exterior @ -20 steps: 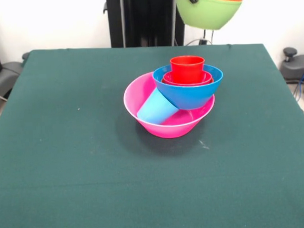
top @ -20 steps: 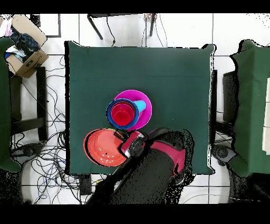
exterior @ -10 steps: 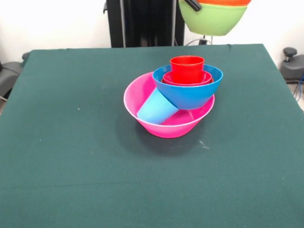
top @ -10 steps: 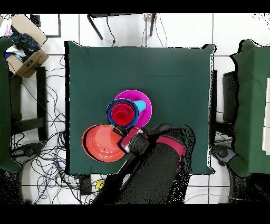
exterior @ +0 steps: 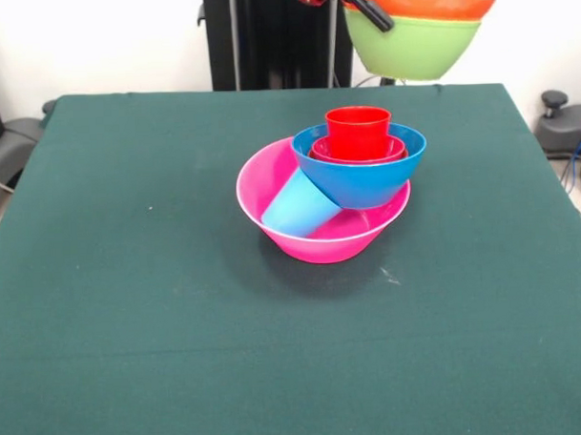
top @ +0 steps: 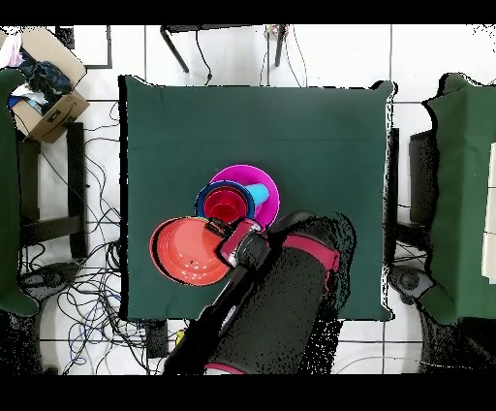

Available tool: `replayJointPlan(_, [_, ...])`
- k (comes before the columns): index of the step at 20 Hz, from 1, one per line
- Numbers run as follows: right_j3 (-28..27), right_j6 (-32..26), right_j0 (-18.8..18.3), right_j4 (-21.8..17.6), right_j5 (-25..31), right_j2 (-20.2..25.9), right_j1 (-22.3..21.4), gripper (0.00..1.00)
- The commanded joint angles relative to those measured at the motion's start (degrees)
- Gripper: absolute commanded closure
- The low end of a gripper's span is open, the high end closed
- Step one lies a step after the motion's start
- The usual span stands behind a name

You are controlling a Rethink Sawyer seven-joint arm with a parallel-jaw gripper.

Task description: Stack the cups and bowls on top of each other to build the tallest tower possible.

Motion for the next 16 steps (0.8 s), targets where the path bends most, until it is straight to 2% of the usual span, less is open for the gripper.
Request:
replayJointPlan(1, [-6.16, 6.29, -1.73, -3.23, 2.97, 7.86, 4.62, 1.0])
replayJointPlan(11, [-6.72, 6.54, -1.07, -4.75, 2.06, 6.81, 6.25, 1.0])
replayJointPlan(16, [-8.64, 7.02, -2.19, -6.76, 1.25, 6.97, 7.81, 1.0])
